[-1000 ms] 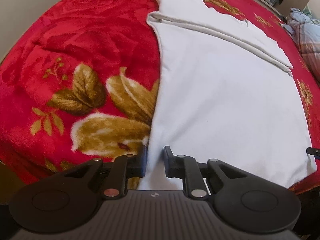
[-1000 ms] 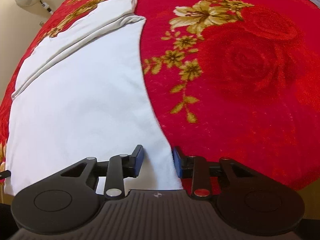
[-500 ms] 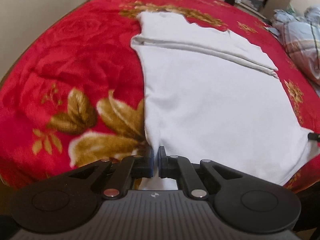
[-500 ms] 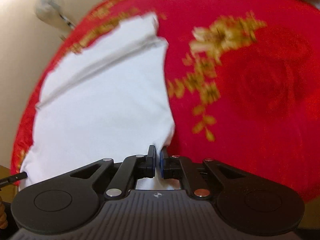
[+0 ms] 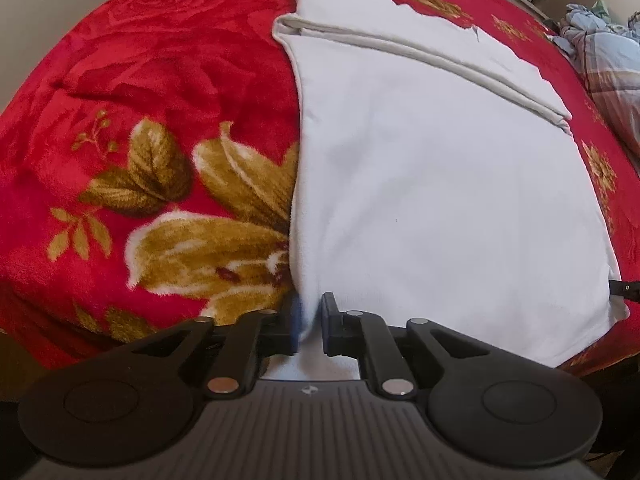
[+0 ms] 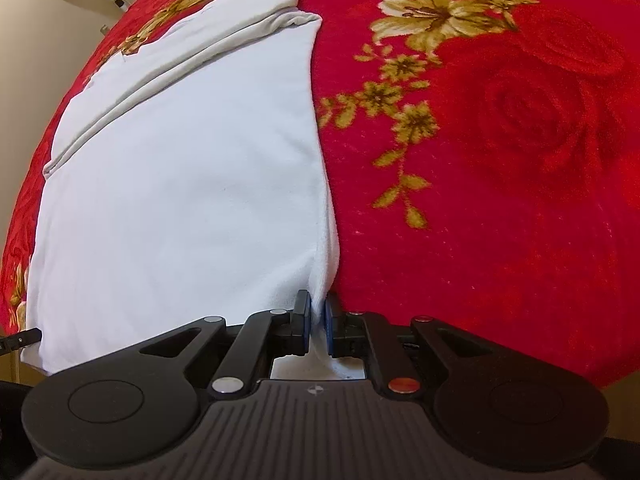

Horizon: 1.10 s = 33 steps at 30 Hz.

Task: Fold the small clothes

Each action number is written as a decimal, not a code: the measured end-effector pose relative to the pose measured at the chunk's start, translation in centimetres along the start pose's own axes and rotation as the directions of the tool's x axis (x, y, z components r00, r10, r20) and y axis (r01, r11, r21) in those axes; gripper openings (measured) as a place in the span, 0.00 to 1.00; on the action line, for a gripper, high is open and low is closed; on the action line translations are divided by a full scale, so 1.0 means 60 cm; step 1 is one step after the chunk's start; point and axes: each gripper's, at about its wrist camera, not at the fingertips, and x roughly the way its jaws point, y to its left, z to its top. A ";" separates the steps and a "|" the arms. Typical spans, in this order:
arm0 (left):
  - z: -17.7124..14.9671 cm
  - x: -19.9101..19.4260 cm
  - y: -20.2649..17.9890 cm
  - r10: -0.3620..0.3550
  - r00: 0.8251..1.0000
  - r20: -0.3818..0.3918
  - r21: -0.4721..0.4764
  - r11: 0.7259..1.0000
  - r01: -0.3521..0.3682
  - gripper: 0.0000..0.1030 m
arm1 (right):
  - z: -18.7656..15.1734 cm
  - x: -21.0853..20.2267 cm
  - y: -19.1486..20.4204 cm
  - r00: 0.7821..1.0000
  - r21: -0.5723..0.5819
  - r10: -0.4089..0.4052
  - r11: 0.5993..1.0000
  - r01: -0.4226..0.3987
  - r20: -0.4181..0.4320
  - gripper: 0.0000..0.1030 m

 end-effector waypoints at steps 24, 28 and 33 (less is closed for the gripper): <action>-0.021 -0.364 0.028 -0.447 0.740 0.502 0.134 0.886 0.444 0.03 | -0.032 -0.399 -0.015 0.685 -0.203 0.494 0.863 -0.463 0.536 0.03; 0.018 -0.324 0.039 -0.421 0.792 0.443 0.039 0.891 0.452 0.03 | -0.019 -0.391 -0.046 0.696 -0.139 0.480 0.862 -0.488 0.534 0.03; 0.160 -0.189 0.026 -0.341 0.886 0.313 0.016 0.935 0.355 0.04 | 0.106 -0.256 -0.044 0.835 -0.095 0.350 0.934 -0.343 0.424 0.03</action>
